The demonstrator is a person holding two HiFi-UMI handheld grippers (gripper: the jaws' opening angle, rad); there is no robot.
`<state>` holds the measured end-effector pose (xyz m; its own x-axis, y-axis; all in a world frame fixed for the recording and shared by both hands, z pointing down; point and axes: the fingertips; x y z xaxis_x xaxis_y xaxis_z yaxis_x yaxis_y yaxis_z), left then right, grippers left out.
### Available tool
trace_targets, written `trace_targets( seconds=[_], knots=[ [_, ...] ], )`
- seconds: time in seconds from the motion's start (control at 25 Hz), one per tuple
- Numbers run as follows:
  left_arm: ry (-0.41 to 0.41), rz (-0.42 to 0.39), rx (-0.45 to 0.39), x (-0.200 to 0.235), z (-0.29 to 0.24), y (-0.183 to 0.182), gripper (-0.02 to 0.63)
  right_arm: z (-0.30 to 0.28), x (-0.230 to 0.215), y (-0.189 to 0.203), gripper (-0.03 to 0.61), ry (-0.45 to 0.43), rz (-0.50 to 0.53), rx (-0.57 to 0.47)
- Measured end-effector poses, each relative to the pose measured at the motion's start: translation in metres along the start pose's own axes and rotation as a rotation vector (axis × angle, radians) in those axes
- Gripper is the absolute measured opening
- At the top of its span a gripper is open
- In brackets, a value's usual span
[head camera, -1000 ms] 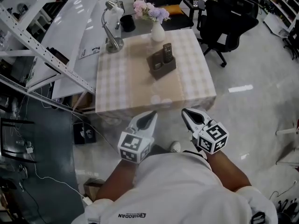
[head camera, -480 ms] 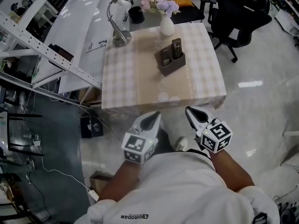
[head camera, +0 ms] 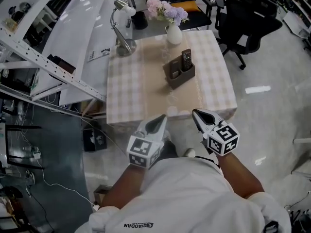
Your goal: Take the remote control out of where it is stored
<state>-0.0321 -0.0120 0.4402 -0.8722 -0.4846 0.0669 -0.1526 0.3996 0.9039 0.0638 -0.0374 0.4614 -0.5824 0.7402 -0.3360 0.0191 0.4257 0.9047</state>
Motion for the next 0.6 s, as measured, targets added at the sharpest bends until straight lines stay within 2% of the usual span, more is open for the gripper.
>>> trace_targets(
  seconds=[0.4, 0.6],
  knots=[
    [-0.002, -0.006, 0.015, 0.062, -0.032, -0.009, 0.003, -0.067, -0.035, -0.013, 0.009, 0.072, 0.018, 0.051],
    [0.008, 0.000, 0.048, 0.094, -0.053, 0.000, 0.003, -0.106, -0.057, -0.016, 0.023, 0.098, 0.030, 0.065]
  ],
)
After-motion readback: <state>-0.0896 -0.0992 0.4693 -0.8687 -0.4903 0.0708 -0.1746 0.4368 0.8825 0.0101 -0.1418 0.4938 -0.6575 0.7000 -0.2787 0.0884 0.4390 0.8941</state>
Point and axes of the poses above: the fingertips, and each gripper's own axes: z backward along the fingers, x to its left, y out of its underside, and after that the axes turned 3 degrees about -y, right-handed
